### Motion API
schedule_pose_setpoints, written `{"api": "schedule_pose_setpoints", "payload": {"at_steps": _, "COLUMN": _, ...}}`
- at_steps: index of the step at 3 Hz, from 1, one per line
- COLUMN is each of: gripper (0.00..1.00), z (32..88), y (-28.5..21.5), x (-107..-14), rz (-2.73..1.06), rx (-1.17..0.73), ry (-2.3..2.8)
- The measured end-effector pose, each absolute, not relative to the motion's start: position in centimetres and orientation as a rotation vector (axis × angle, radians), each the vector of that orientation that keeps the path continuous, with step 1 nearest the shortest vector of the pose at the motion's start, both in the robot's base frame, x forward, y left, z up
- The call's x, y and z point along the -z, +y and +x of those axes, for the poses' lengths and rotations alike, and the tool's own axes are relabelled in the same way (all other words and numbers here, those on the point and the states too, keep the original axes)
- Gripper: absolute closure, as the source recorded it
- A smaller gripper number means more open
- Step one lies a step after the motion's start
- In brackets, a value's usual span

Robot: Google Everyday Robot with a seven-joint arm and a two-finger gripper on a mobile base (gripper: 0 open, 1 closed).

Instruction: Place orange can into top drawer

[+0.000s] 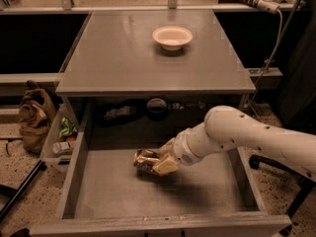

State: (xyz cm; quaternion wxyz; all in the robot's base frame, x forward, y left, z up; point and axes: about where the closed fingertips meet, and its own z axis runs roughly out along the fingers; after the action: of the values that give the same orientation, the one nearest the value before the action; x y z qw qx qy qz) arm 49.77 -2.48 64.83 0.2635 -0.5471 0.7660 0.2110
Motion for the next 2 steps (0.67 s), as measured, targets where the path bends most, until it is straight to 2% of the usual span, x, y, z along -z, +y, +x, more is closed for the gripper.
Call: {"api": "schedule_pose_setpoints", "payload": {"at_steps": 2, "gripper": 1.0, "z": 49.31, "y": -3.21, "x": -63.01, "rz": -1.395, "rx": -0.645, "ry": 2.07}}
